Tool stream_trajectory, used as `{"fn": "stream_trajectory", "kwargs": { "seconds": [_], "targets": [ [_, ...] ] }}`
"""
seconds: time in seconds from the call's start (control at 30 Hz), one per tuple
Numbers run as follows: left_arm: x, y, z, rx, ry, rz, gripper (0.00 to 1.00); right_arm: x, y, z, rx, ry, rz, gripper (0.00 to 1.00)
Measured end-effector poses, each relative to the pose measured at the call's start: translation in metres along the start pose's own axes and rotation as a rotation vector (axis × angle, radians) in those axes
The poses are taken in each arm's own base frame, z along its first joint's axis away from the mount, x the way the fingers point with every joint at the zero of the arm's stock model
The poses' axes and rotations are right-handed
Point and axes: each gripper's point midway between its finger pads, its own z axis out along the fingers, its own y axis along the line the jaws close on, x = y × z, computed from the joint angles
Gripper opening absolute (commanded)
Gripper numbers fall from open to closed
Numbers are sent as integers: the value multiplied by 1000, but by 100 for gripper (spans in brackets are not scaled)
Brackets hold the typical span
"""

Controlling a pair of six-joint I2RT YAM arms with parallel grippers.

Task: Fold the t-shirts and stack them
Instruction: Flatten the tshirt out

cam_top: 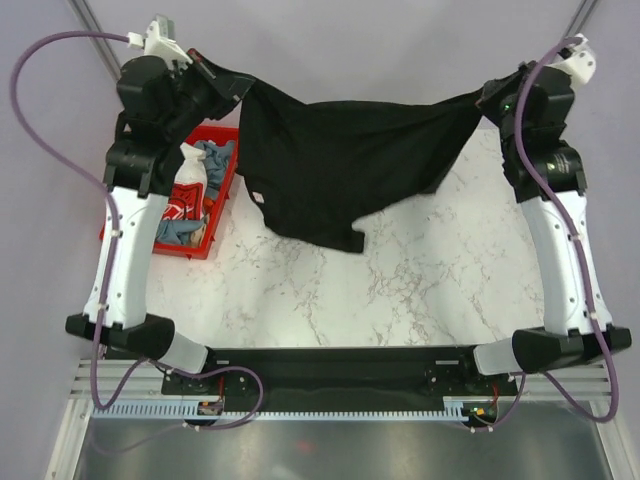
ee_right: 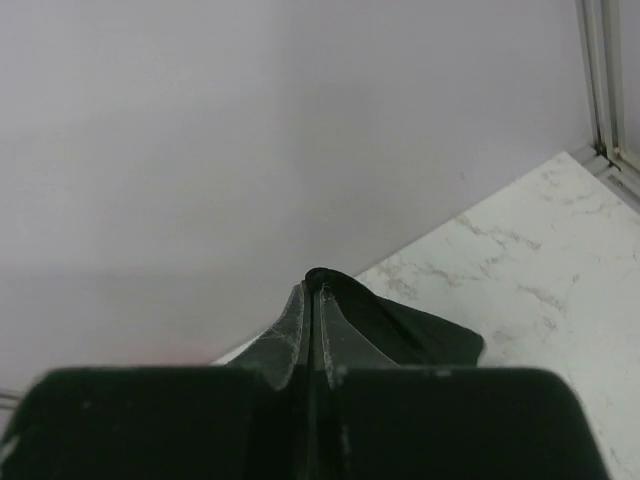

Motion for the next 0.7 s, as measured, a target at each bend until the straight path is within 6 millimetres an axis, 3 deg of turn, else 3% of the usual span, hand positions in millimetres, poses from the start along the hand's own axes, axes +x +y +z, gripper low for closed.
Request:
{"fn": "stream_trajectory", "kwargs": {
  "seconds": [0.13, 0.3, 0.5, 0.6, 0.7],
  "targets": [
    [-23, -38, -56, 109, -77, 18, 2, -48, 10, -52, -65, -99, 32, 0],
    [-34, -72, -136, 232, -149, 42, 2, -95, 14, -141, -187, -194, 89, 0],
    [-41, -108, -236, 402, -237, 85, 2, -122, 17, -230, -343, -243, 140, 0],
    [-47, -124, -286, 478, -310, 108, 2, -127, 11, -257, -365, -252, 153, 0],
    [-53, -134, -314, 525, -363, 122, 2, -136, 9, -280, -390, -275, 161, 0]
  ]
}}
